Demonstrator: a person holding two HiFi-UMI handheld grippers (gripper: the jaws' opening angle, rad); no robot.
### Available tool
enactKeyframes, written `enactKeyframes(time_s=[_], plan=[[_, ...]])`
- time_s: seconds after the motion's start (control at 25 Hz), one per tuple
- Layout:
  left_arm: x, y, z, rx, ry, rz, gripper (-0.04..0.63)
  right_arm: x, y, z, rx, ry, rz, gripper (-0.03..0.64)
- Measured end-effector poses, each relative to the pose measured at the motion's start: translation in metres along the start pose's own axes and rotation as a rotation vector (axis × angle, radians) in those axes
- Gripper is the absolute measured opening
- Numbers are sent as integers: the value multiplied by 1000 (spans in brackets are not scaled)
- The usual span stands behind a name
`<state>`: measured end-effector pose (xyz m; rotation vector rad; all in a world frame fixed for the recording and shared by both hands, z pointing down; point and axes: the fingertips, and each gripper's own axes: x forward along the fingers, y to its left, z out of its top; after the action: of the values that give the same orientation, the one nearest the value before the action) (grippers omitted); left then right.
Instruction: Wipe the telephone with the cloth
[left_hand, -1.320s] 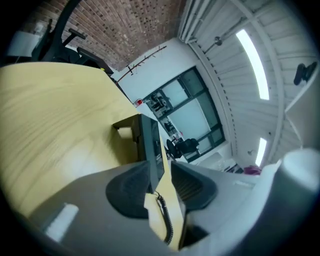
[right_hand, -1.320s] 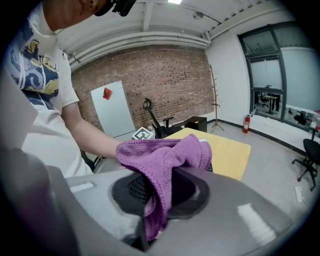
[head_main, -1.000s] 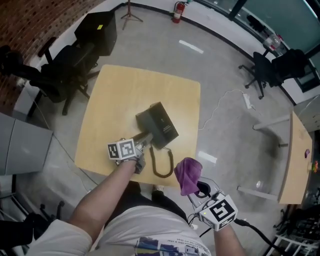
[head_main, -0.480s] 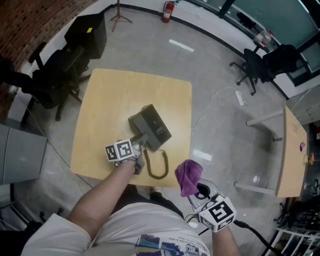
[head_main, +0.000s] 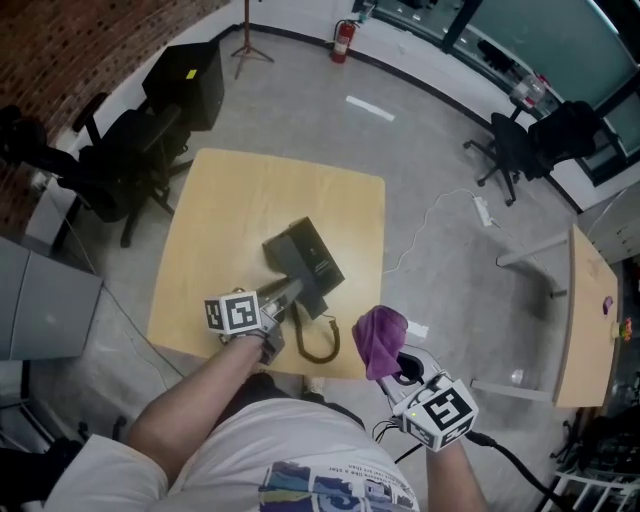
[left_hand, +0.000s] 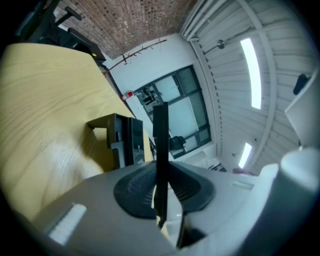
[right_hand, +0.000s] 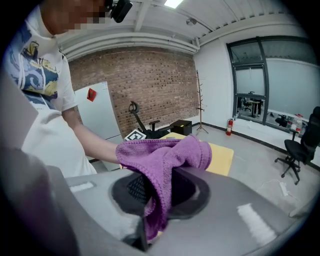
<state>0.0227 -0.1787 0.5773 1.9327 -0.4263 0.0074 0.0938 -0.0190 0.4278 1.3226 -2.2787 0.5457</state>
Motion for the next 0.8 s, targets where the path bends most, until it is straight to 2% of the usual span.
enactKeyframes(time_s=[0.2,0.4,0.64,0.8], plan=[[-18,-44,-6,29,57,-81,75,18,-12,41,-52,-80,51,43],[-29,-77,-11,52,71,-118,75,43,-13,81,-82,-141,126,44],[-28,-109,-29,88,104,-156,75,65,-9,109,-107,-161,201,44],[-27,-117,-31,96,97,-169,75,75,-9,106,-107,-130,215,43]])
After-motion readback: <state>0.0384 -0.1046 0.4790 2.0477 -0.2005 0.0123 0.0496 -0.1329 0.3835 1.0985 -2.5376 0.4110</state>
